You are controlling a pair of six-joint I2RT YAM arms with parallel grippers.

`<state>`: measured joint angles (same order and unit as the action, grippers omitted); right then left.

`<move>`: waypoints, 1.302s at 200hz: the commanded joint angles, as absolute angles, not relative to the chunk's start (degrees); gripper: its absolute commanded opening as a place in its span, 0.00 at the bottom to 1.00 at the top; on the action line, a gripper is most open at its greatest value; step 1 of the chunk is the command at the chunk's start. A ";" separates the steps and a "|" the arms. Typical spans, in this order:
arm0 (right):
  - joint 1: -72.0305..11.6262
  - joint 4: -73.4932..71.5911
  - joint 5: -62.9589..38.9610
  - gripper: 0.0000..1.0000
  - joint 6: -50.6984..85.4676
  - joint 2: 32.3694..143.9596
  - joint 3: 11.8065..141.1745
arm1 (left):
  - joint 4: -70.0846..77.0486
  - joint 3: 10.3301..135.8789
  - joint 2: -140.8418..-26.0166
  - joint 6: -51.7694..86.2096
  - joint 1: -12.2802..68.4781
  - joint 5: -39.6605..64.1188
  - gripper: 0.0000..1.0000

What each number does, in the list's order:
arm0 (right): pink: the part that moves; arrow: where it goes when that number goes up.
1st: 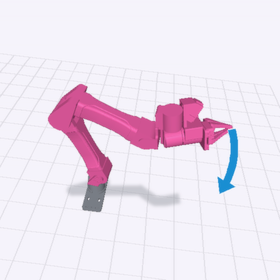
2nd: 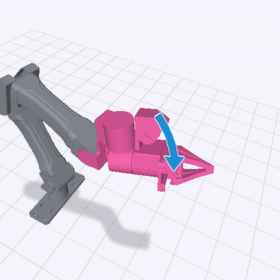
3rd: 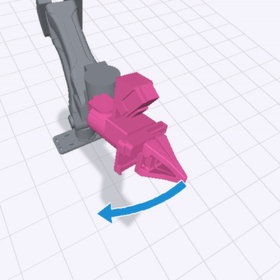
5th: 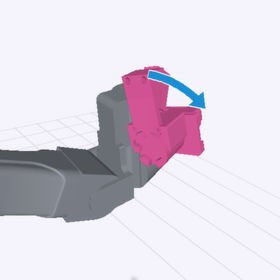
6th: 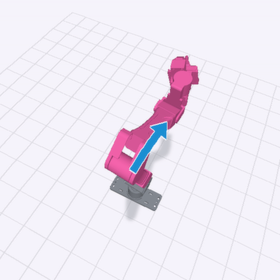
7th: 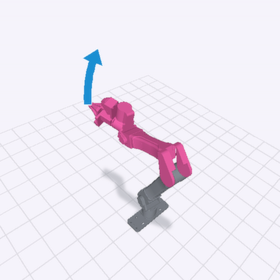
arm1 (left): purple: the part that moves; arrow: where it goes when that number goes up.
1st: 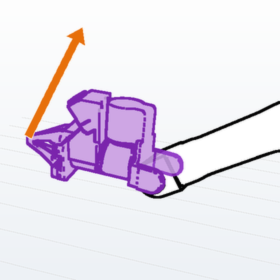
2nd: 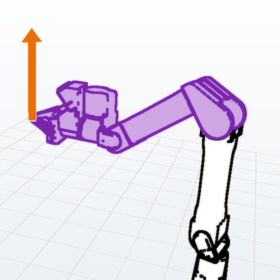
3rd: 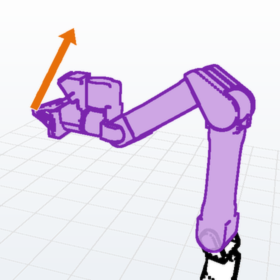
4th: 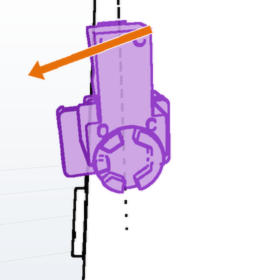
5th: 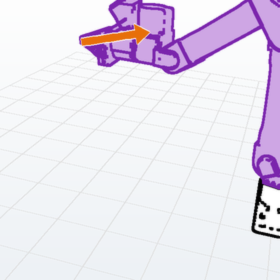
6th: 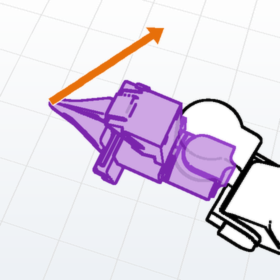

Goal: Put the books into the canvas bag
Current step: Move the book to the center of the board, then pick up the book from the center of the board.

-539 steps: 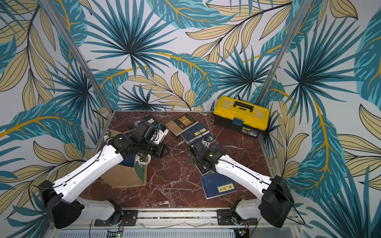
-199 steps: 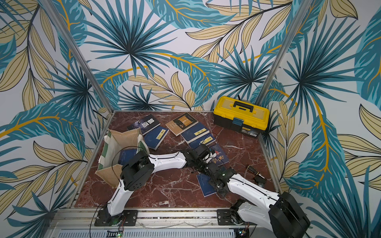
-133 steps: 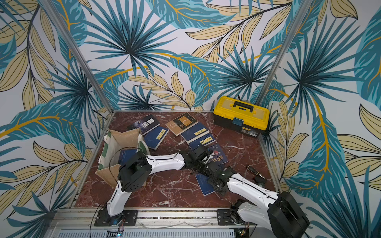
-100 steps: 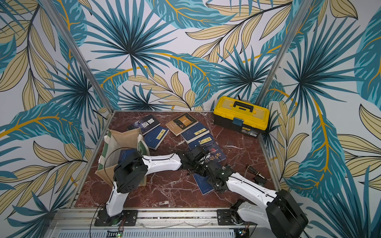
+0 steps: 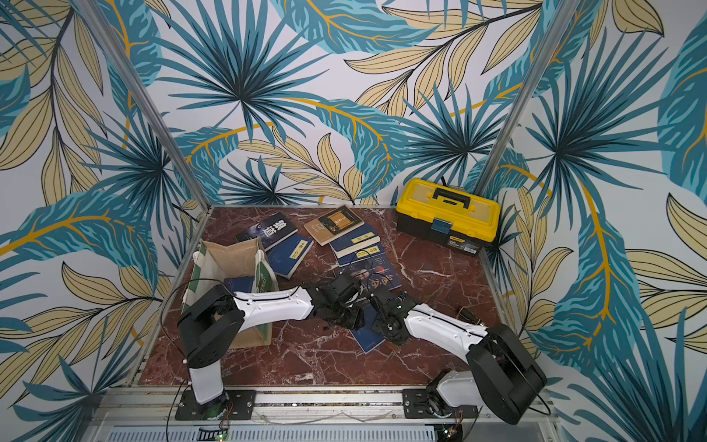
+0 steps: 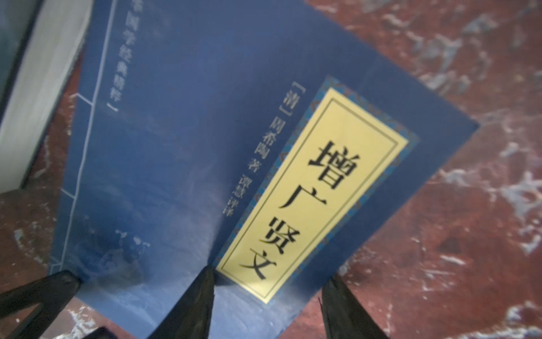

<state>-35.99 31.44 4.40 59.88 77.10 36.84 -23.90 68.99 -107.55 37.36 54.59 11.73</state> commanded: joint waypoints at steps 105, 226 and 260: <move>-34.55 31.03 2.03 0.43 53.67 75.22 33.21 | -20.93 61.18 -103.56 41.92 50.29 16.10 0.54; -33.77 33.21 3.00 0.35 52.91 76.93 35.23 | -21.40 60.35 -97.10 41.62 52.88 16.82 0.54; -31.96 32.31 1.34 0.33 52.97 76.10 33.60 | -23.11 61.70 -97.09 38.76 50.14 15.38 0.54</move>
